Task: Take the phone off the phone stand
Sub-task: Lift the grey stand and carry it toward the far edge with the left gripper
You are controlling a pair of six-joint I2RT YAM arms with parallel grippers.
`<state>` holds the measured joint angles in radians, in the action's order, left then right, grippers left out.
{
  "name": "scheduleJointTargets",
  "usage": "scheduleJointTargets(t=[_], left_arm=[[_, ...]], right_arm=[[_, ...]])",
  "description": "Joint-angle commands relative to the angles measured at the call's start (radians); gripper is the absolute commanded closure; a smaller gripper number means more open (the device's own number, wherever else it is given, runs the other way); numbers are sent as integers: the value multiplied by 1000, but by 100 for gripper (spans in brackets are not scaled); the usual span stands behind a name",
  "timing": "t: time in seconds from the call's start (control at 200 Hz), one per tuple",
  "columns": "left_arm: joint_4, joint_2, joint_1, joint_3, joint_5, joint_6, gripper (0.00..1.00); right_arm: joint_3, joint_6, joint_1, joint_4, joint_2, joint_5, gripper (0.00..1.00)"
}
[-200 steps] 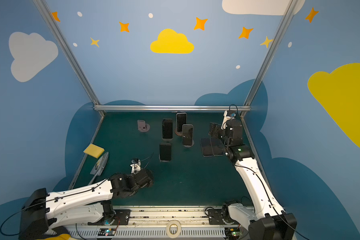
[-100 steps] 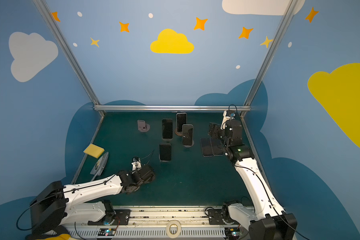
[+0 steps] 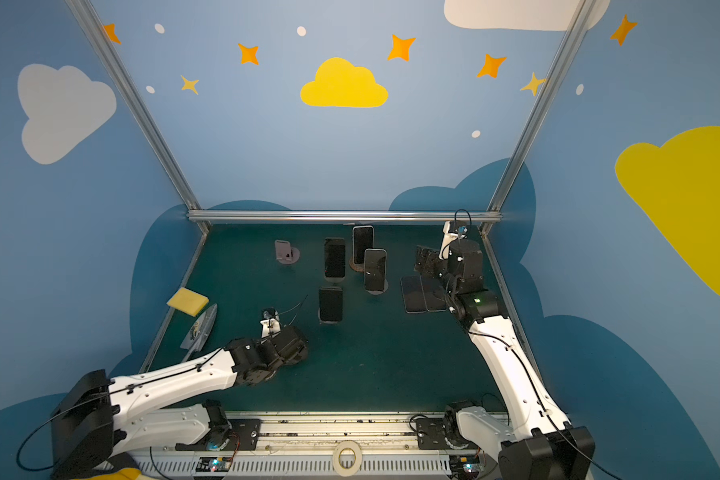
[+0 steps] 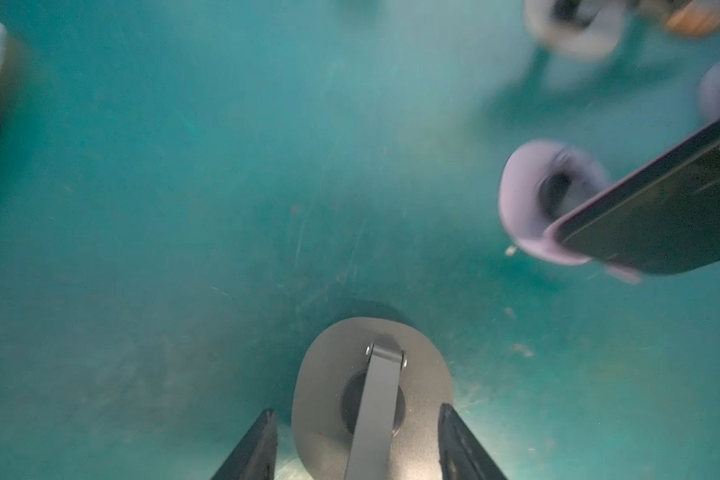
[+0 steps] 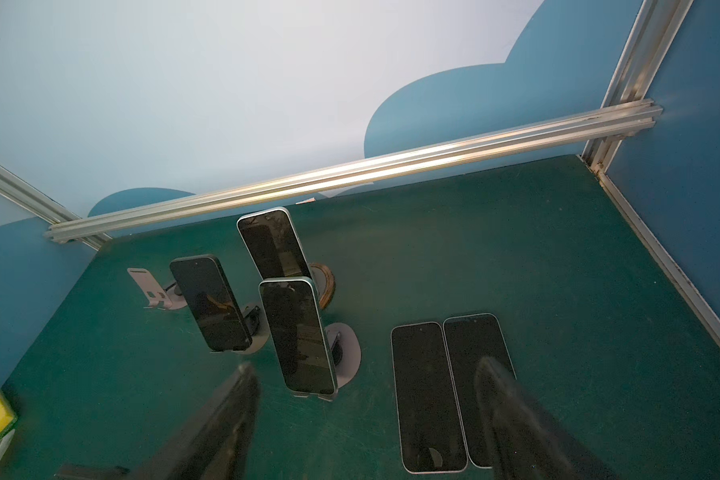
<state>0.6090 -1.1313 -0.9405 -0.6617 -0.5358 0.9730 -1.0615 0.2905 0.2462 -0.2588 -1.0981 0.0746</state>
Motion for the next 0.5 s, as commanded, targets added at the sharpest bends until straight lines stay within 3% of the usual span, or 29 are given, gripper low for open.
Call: scheduleJointTargets(t=[0.0,0.075,0.205,0.496], left_arm=[[109,89,14,-54,-112,-10,50],[143,136,84,-97,-116,-67,48],[144,133,292,-200,-13,-229,48],[42,-138,605,-486,124,-540,46]], right_arm=[[-3,-5,7,1,30,-10,18],[-2,-6,12,1,38,-9,18],[5,-6,15,7,53,1,18],[8,-5,28,4,69,-3,18]])
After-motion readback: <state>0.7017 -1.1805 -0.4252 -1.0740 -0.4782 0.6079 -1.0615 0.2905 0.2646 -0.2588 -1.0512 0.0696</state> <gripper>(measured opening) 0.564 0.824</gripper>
